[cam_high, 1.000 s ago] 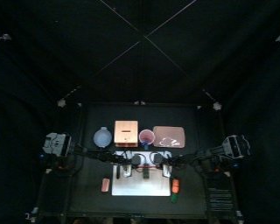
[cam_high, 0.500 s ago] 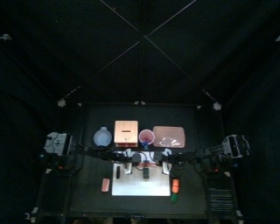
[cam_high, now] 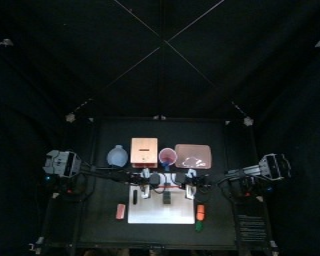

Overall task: Place sushi on board then cut the sushi with the knife then place the pieces on the plate
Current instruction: Cut the sushi into 4 pieces

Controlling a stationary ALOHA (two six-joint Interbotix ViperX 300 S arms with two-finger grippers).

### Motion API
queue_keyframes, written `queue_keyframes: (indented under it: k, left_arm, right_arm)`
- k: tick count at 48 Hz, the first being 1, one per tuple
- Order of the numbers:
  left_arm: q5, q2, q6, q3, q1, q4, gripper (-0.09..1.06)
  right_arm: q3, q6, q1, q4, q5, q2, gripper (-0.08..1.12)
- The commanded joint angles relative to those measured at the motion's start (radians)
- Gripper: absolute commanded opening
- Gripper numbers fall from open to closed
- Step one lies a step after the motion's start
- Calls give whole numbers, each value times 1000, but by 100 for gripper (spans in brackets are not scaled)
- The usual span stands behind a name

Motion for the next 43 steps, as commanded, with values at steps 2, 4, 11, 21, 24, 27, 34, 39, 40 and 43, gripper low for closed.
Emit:
queue_keyframes:
  k: [2,4,11,21,24,27,34,39,40,43]
  left_arm:
    - [-12,-29,-3,-23,-48,-12,42]
    - [-14,-26,-5,-26,-57,-18,42]
    - [-14,-14,-3,-35,-84,-51,42]
    - [-14,0,-2,-38,-87,-63,42]
    - [-14,3,0,-38,-87,-63,42]
    - [-14,5,-2,-38,-87,-63,42]
    - [-14,9,-3,-37,-87,-63,42]
    - [-14,12,-3,-38,-87,-63,42]
    - [-14,12,-3,-38,-87,-64,42]
    - [-14,14,-3,-37,-87,-63,42]
  right_arm:
    - [-31,5,31,26,-3,-38,34]
    - [-32,6,37,35,-3,-38,34]
    - [-29,5,64,60,-8,-32,34]
    - [-28,5,72,72,-14,-25,34]
    - [-26,5,71,71,-14,-23,34]
    - [-25,5,71,72,-14,-21,34]
    - [-21,5,71,72,-12,-17,34]
    - [-20,5,69,72,-14,-14,34]
    - [-20,6,71,72,-14,-12,34]
    - [-20,6,71,75,-14,-8,34]
